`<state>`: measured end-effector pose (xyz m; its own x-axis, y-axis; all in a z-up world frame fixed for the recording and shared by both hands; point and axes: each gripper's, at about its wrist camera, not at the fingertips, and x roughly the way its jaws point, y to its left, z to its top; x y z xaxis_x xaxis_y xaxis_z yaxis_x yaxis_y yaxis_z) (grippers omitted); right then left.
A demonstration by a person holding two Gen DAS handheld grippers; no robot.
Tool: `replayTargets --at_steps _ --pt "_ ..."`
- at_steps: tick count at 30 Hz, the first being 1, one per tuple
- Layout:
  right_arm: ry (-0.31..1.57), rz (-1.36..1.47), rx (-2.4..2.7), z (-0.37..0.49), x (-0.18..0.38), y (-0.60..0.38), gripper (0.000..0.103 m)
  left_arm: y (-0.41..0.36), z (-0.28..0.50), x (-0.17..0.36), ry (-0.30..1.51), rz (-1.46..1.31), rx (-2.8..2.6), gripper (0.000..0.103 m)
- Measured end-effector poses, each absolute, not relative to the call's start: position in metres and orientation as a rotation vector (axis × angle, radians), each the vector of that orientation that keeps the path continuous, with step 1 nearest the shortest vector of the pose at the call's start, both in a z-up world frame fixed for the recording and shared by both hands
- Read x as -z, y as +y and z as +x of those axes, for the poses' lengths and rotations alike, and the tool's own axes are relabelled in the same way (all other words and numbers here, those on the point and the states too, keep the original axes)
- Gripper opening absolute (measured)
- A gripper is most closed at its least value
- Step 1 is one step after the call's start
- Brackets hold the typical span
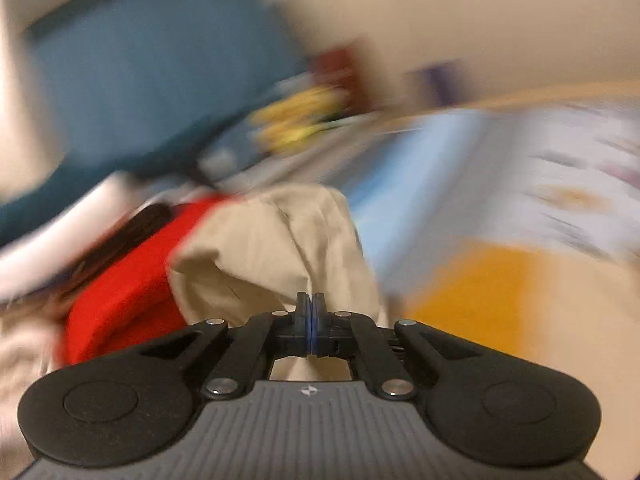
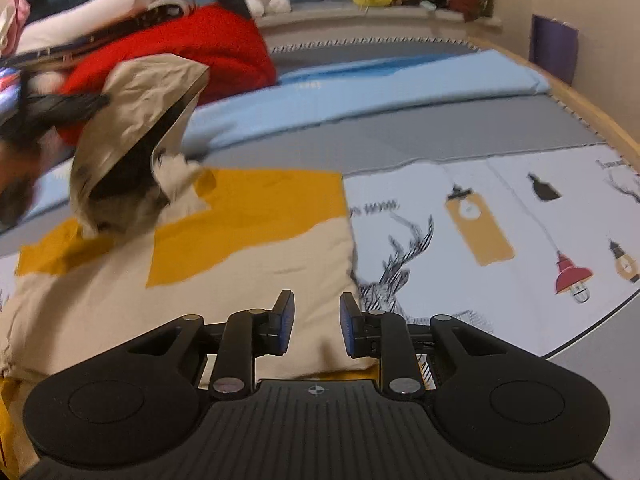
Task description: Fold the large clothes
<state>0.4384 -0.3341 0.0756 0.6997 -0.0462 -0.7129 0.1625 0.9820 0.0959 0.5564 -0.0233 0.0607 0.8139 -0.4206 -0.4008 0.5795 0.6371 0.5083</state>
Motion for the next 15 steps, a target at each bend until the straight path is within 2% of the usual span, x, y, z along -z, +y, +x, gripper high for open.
replayTargets --at_steps 1,4,5,6,7,9,12,15 --pt "0.761 0.159 0.123 0.435 -0.081 -0.335 0.026 -0.007 0.524 -0.050 0.302 0.714 0.628 0.005" --pt "0.673 0.214 0.116 0.422 -0.098 -0.340 0.034 0.037 0.464 -0.018 0.606 0.727 0.450 0.006" --pt "0.647 0.230 0.109 0.418 -0.102 -0.342 0.039 0.047 0.443 -0.026 0.626 0.642 0.432 0.006" --pt "0.628 0.242 0.100 0.415 -0.106 -0.342 0.041 0.053 0.421 -0.040 0.613 0.542 0.411 0.014" --pt "0.616 0.253 0.090 0.413 -0.108 -0.342 0.042 0.055 0.403 -0.054 0.595 0.455 0.383 0.029" --pt "0.609 0.277 0.060 0.411 -0.109 -0.342 0.043 0.051 0.377 -0.077 0.559 0.334 0.320 0.041" --pt "0.627 0.333 -0.001 0.412 -0.108 -0.336 0.044 0.038 0.367 -0.097 0.556 0.142 0.180 0.045" --pt "0.650 0.384 -0.059 0.417 -0.104 -0.326 0.044 0.041 0.385 -0.088 0.598 -0.071 0.088 0.045"
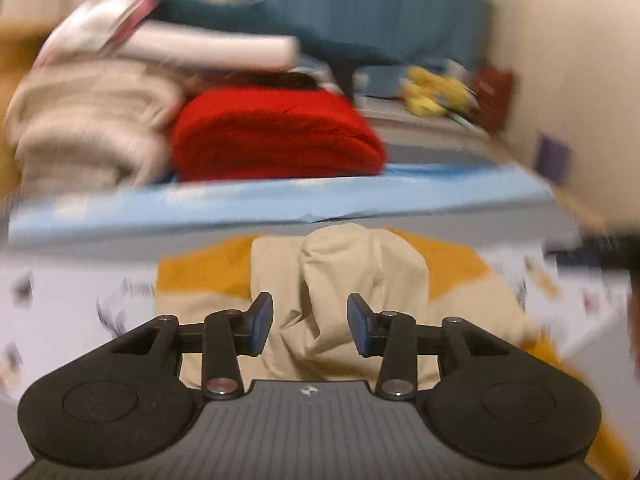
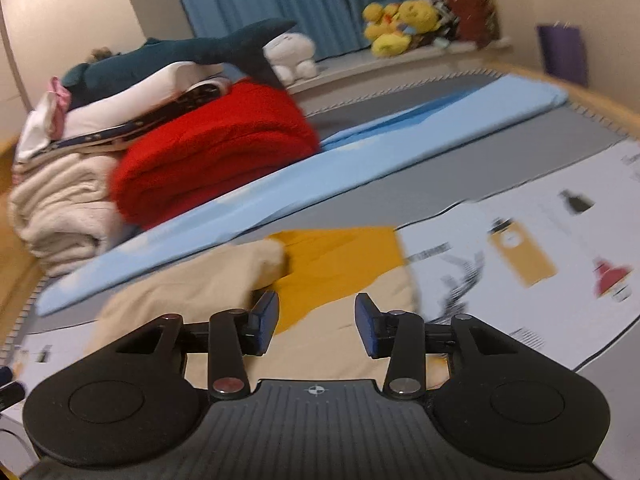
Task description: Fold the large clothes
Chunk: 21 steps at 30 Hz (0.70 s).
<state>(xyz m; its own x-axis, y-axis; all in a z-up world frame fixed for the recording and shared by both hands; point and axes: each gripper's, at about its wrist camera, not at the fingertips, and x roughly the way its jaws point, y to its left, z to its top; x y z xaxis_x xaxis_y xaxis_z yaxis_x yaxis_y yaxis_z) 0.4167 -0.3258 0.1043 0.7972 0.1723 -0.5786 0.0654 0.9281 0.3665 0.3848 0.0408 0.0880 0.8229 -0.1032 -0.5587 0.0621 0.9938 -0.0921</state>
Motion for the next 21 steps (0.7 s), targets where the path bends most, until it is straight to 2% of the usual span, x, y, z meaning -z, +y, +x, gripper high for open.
replayTargets --at_steps 3,5,7,11,12,13,14,15,17,21 --pt "0.670 0.411 -0.101 0.419 -0.102 -0.312 0.044 0.047 0.404 -0.073 0.611 -0.213 0.035 0.045" --pt "0.680 0.404 -0.123 0.420 -0.100 -0.302 0.044 0.044 0.416 -0.065 0.601 -0.266 0.066 0.049" --pt "0.690 0.389 -0.146 0.421 -0.097 -0.294 0.044 0.035 0.425 -0.059 0.613 -0.236 0.087 0.066" --pt "0.719 0.387 -0.177 0.426 -0.090 -0.287 0.044 0.030 0.446 -0.041 0.604 -0.180 0.083 0.066" --pt "0.727 0.389 -0.180 0.428 -0.088 -0.286 0.044 0.032 0.449 -0.033 0.607 -0.203 0.082 0.060" --pt "0.737 0.389 -0.180 0.430 -0.086 -0.284 0.044 0.033 0.452 -0.028 0.619 -0.229 0.083 0.026" --pt "0.745 0.388 -0.179 0.432 -0.083 -0.283 0.044 0.034 0.457 -0.023 0.648 -0.259 0.104 0.006" --pt "0.751 0.388 -0.177 0.433 -0.080 -0.282 0.044 0.033 0.459 -0.018 0.665 -0.284 0.143 0.000" --pt "0.764 0.388 -0.182 0.435 -0.076 -0.279 0.044 0.015 0.458 -0.007 0.705 -0.235 0.209 0.000" --pt "0.780 0.381 -0.193 0.440 -0.069 -0.270 0.045 -0.037 0.464 0.054 1.026 0.005 0.253 0.000"
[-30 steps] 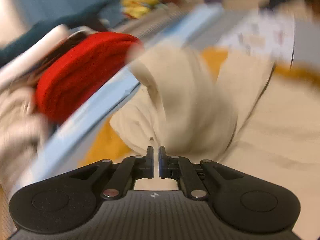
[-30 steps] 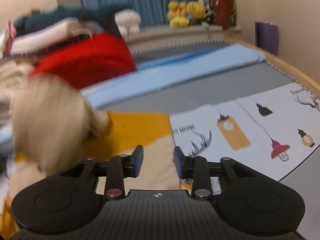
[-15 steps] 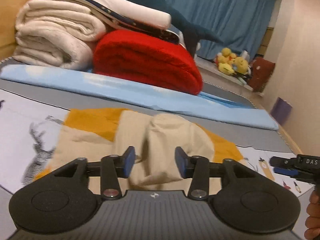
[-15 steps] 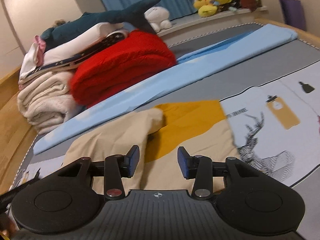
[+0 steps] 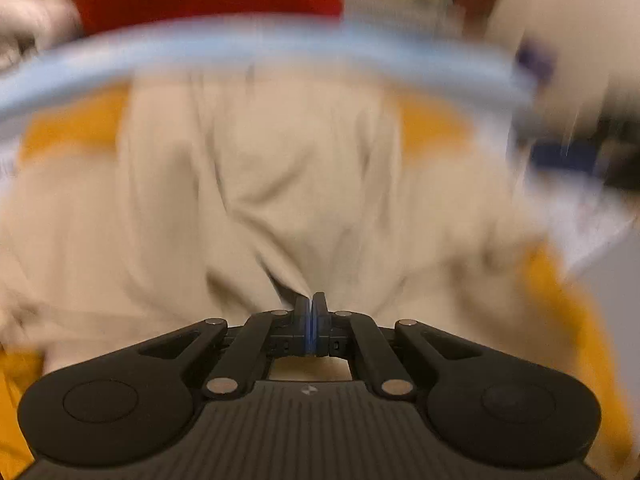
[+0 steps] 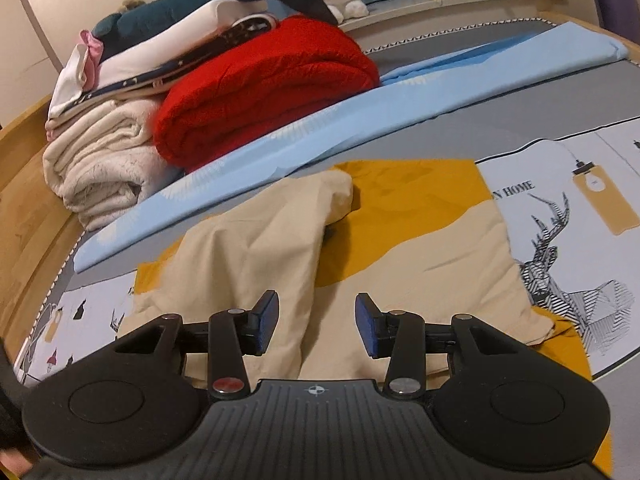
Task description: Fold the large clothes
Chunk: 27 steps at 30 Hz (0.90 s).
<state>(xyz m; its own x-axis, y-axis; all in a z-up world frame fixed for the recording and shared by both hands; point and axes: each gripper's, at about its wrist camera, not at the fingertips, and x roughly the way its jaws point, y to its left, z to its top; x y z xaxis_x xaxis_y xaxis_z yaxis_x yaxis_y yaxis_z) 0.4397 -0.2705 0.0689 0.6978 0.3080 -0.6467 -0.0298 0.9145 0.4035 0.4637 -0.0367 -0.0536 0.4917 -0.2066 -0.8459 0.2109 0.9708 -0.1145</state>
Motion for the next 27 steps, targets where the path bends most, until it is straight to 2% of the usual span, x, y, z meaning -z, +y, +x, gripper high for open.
replayTargets --at_steps 3,5,6,7,13,18,23,25,27 --pt "0.811 0.399 -0.204 0.446 -0.060 -0.261 0.046 -0.041 0.467 0.056 1.042 -0.010 0.213 0.003" --pt "0.839 0.421 -0.218 0.451 -0.053 -0.254 0.046 -0.033 0.472 0.046 1.046 -0.096 0.219 0.021" --pt "0.853 0.429 -0.226 0.453 -0.049 -0.250 0.046 -0.027 0.474 0.041 1.042 -0.153 0.227 0.037" --pt "0.867 0.433 -0.234 0.455 -0.046 -0.246 0.046 -0.020 0.475 0.035 1.024 -0.208 0.222 0.045" --pt "0.905 0.426 -0.262 0.459 -0.038 -0.229 0.047 0.033 0.468 -0.001 0.801 -0.443 0.058 0.048" --pt "0.914 0.434 -0.273 0.461 -0.034 -0.224 0.047 0.064 0.475 0.016 0.852 -0.609 -0.056 0.058" --pt "0.912 0.471 -0.315 0.463 -0.032 -0.218 0.048 0.058 0.477 0.045 0.941 -0.652 -0.080 0.055" --pt "0.917 0.484 -0.324 0.464 -0.031 -0.215 0.048 0.057 0.478 0.053 0.956 -0.679 -0.082 0.012" --pt "0.925 0.489 -0.333 0.465 -0.029 -0.211 0.048 0.056 0.477 0.055 0.956 -0.680 -0.061 0.007"
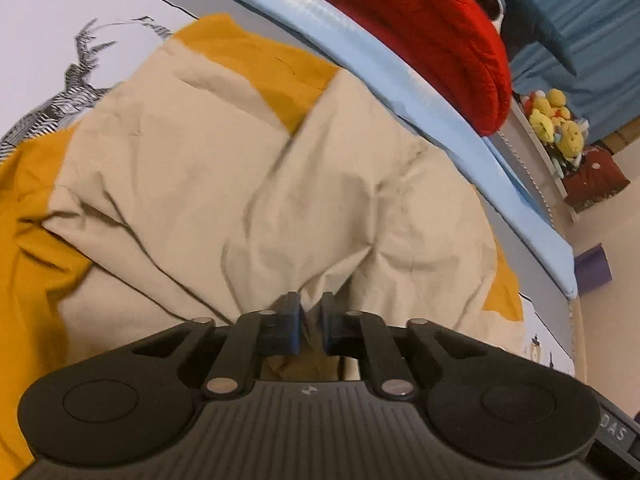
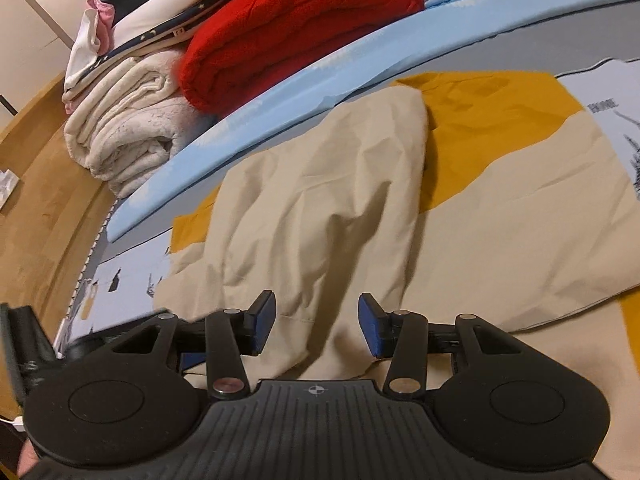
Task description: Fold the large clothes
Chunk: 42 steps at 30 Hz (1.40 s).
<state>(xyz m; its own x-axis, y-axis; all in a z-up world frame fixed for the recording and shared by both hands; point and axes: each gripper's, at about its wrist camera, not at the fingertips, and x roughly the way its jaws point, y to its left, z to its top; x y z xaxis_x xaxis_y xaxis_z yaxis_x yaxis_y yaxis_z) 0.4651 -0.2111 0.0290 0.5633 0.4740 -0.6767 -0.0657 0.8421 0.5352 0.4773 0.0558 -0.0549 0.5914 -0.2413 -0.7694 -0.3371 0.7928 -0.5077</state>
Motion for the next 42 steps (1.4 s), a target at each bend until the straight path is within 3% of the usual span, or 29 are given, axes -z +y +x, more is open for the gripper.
replayTargets --at_steps 13,15,24,26,28,32,34,36,39,42 --pt "0.970 0.525 -0.290 0.470 -0.015 -0.211 0.046 0.023 0.485 0.047 0.969 -0.615 0.090 0.004" --pt "0.978 0.547 -0.256 0.470 -0.008 -0.214 0.001 0.029 0.485 0.047 0.962 -0.563 0.005 0.003" --pt "1.083 0.622 -0.151 0.468 0.019 -0.213 0.000 0.035 0.488 0.057 1.003 -0.523 -0.112 0.007" --pt "1.099 0.650 -0.136 0.466 0.022 -0.213 0.000 0.038 0.489 0.061 1.032 -0.540 -0.134 0.020" --pt "1.110 0.671 -0.127 0.466 0.025 -0.216 0.001 0.043 0.486 0.057 1.031 -0.522 -0.153 0.040" --pt "1.128 0.678 -0.112 0.467 0.027 -0.217 0.000 0.018 0.477 0.016 0.822 -0.237 -0.129 0.039" --pt "1.135 0.674 -0.109 0.465 0.028 -0.217 0.000 0.012 0.473 0.006 0.740 -0.228 -0.046 0.037" --pt "1.141 0.669 -0.111 0.465 0.028 -0.216 0.000 0.011 0.477 0.012 0.767 -0.267 0.026 0.031" --pt "1.141 0.639 -0.118 0.465 0.023 -0.214 0.000 0.018 0.488 0.050 0.962 -0.259 -0.049 0.018" --pt "1.100 0.588 -0.105 0.463 0.010 -0.211 0.001 0.032 0.490 0.064 1.025 -0.288 -0.126 0.019"
